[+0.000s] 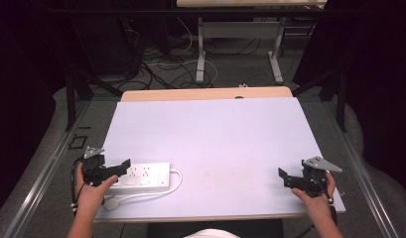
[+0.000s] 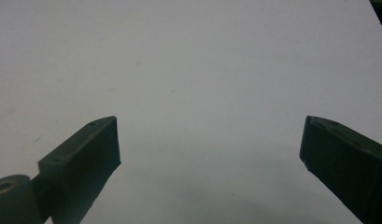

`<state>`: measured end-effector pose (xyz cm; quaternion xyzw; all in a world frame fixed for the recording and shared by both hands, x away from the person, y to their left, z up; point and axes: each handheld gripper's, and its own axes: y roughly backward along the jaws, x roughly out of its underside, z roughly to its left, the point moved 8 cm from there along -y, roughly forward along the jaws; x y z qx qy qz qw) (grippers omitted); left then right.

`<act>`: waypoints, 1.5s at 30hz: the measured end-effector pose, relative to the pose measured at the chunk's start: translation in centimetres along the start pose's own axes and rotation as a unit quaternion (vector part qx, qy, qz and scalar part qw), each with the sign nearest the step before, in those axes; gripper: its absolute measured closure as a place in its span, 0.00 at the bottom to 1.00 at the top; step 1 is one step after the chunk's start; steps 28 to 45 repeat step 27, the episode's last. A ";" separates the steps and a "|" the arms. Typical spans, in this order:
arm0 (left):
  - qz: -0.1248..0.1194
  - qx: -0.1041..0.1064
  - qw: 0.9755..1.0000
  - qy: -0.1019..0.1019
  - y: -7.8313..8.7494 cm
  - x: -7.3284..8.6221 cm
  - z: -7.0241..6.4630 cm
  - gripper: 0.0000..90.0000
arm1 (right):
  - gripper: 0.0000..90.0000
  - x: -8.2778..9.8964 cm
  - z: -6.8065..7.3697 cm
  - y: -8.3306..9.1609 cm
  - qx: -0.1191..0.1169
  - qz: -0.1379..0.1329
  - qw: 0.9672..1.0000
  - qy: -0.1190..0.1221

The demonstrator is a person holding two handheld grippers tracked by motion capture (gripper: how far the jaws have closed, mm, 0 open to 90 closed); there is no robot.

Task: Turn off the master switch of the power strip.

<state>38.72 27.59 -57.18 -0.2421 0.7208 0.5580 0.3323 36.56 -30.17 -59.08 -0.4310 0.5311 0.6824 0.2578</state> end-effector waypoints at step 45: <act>0.006 -0.006 1.000 0.004 -0.2 0.2 0.5 0.01 | 0.05 0.2 -0.3 0.1 0.005 0.009 1.000 -0.003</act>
